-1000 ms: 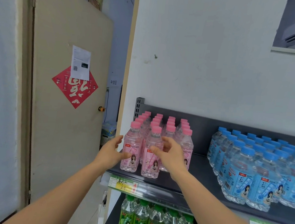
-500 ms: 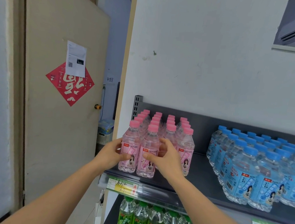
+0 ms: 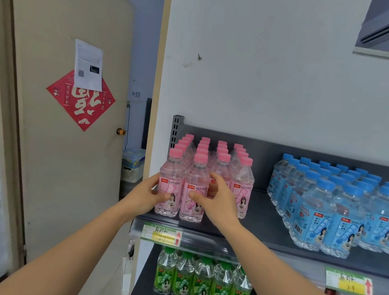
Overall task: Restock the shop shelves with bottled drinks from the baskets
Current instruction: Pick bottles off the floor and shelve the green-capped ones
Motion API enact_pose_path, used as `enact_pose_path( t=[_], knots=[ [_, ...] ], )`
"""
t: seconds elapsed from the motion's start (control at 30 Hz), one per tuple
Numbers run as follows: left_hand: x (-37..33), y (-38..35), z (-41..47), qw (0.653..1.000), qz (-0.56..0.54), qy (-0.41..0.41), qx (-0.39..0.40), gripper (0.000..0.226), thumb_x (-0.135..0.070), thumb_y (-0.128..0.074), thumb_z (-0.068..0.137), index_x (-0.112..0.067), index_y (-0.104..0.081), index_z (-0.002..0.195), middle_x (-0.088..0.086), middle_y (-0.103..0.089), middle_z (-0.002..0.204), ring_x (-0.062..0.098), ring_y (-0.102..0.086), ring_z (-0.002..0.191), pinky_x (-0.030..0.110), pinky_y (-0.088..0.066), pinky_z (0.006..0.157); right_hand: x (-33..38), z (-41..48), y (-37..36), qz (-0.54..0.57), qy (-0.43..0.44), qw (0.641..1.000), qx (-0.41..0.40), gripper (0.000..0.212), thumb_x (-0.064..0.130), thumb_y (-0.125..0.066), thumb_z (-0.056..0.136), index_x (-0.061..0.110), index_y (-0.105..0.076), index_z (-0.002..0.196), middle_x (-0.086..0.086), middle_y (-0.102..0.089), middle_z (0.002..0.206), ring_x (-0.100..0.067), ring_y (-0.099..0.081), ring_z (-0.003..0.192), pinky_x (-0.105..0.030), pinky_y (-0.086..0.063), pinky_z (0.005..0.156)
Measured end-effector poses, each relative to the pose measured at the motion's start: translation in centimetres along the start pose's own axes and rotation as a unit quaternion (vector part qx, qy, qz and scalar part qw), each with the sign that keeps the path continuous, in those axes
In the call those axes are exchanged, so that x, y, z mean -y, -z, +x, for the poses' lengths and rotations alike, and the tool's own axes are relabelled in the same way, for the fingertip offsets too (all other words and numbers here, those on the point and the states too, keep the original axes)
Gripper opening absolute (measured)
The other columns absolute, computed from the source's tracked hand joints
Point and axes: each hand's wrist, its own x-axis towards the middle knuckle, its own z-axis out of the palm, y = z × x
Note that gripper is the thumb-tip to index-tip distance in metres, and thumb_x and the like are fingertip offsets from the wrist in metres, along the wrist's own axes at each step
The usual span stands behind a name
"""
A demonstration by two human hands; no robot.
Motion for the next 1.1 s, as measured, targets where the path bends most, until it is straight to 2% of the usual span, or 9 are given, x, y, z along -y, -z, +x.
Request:
enact_pose_path(
  t=[0.17, 0.23, 0.3, 0.43, 0.57, 0.77, 0.87, 1.0, 1.1],
  knots=[
    [0.3, -0.4, -0.3, 0.999, 0.024, -0.002, -0.047, 0.063, -0.016, -0.071, 0.085, -0.039, -0.04, 0.134, -0.002, -0.056, 0.131, 0.019, -0.052, 0.122, 0.045, -0.041, 0.107, -0.8, -1.5, 0.9, -0.038, -0.011, 0.999, -0.01, 0.069, 0.033, -0.079, 0.077, 0.022, -0.046, 0.137, 0.003, -0.06, 0.116, -0.015, -0.058, 0.105, -0.035, -0.05, 0.093],
    [0.8, -0.6, -0.4, 0.996, 0.046, 0.0, -0.081, 0.074, -0.022, -0.073, 0.084, -0.029, -0.033, 0.145, 0.0, -0.05, 0.14, 0.019, -0.045, 0.131, 0.045, -0.037, 0.11, -1.5, -2.4, 1.6, -0.073, -0.002, 0.997, -0.041, 0.059, 0.032, -0.077, 0.08, 0.022, -0.051, 0.133, 0.007, -0.06, 0.108, -0.012, -0.057, 0.101, -0.031, -0.05, 0.089],
    [0.8, -1.2, -1.0, 0.99, 0.069, -0.008, -0.126, 0.078, -0.024, -0.073, 0.084, -0.021, -0.029, 0.148, 0.004, -0.044, 0.146, 0.021, -0.038, 0.137, 0.044, -0.035, 0.111, -2.2, -3.5, 2.2, -0.118, 0.019, 0.991, -0.068, 0.051, 0.032, -0.073, 0.083, 0.022, -0.055, 0.129, 0.007, -0.062, 0.11, -0.01, -0.057, 0.1, -0.031, -0.05, 0.088],
    [-0.3, -3.0, -3.5, 0.967, 0.124, -0.046, -0.219, 0.073, -0.026, -0.068, 0.088, -0.014, -0.029, 0.148, 0.012, -0.042, 0.141, 0.026, -0.039, 0.133, 0.042, -0.034, 0.11, -3.6, -5.8, 3.9, -0.216, 0.071, 0.971, -0.076, 0.038, 0.033, -0.067, 0.087, 0.023, -0.059, 0.122, 0.007, -0.062, 0.113, -0.011, -0.056, 0.106, -0.033, -0.049, 0.089],
    [-1.1, -5.3, -6.4, 0.937, 0.182, -0.106, -0.278, 0.049, -0.018, -0.064, 0.09, -0.011, -0.047, 0.135, 0.014, -0.049, 0.127, 0.027, -0.041, 0.122, 0.038, -0.035, 0.103, -5.3, -8.0, 6.3, -0.262, 0.097, 0.959, -0.053, 0.032, 0.029, -0.067, 0.087, 0.021, -0.063, 0.117, 0.005, -0.063, 0.109, -0.014, -0.056, 0.105, -0.033, -0.048, 0.087],
    [0.4, -12.7, -11.5, 0.949, 0.219, -0.128, -0.186, 0.025, -0.008, -0.065, 0.087, -0.008, -0.062, 0.112, 0.008, -0.057, 0.107, 0.027, -0.054, 0.105, 0.043, -0.045, 0.092, -8.6, -13.5, 10.9, -0.294, 0.113, 0.949, -0.021, 0.024, 0.026, -0.067, 0.087, 0.015, -0.068, 0.108, -0.001, -0.063, 0.105, -0.02, -0.056, 0.102, -0.033, -0.047, 0.082],
    [2.1, -17.9, -14.8, 0.96, 0.233, -0.077, -0.135, 0.025, -0.011, -0.065, 0.088, -0.01, -0.063, 0.113, 0.006, -0.058, 0.109, 0.024, -0.056, 0.105, 0.043, -0.046, 0.094, -11.1, -17.4, 13.5, -0.301, 0.087, 0.949, 0.029, 0.027, 0.028, -0.065, 0.088, 0.017, -0.066, 0.113, -0.001, -0.063, 0.109, -0.019, -0.055, 0.107, -0.033, -0.048, 0.084],
    [4.8, -24.9, -19.5, 0.969, 0.242, -0.009, -0.052, 0.028, -0.014, -0.064, 0.09, -0.011, -0.062, 0.118, 0.005, -0.06, 0.114, 0.022, -0.057, 0.108, 0.033, -0.044, 0.092, -16.0, -23.0, 16.8, -0.319, 0.025, 0.943, 0.089, 0.028, 0.027, -0.064, 0.089, 0.018, -0.064, 0.115, -0.001, -0.063, 0.109, -0.02, -0.055, 0.106, -0.035, -0.049, 0.083],
    [6.9, -29.7, -22.8, 0.967, 0.253, 0.031, 0.001, 0.029, -0.014, -0.063, 0.09, -0.01, -0.063, 0.12, 0.007, -0.061, 0.115, 0.024, -0.057, 0.108, 0.036, -0.045, 0.091, -20.3, -27.2, 18.8, -0.345, -0.033, 0.929, 0.129, 0.029, 0.028, -0.062, 0.089, 0.019, -0.063, 0.116, -0.001, -0.062, 0.112, -0.021, -0.056, 0.107, -0.035, -0.05, 0.082]
  ],
)
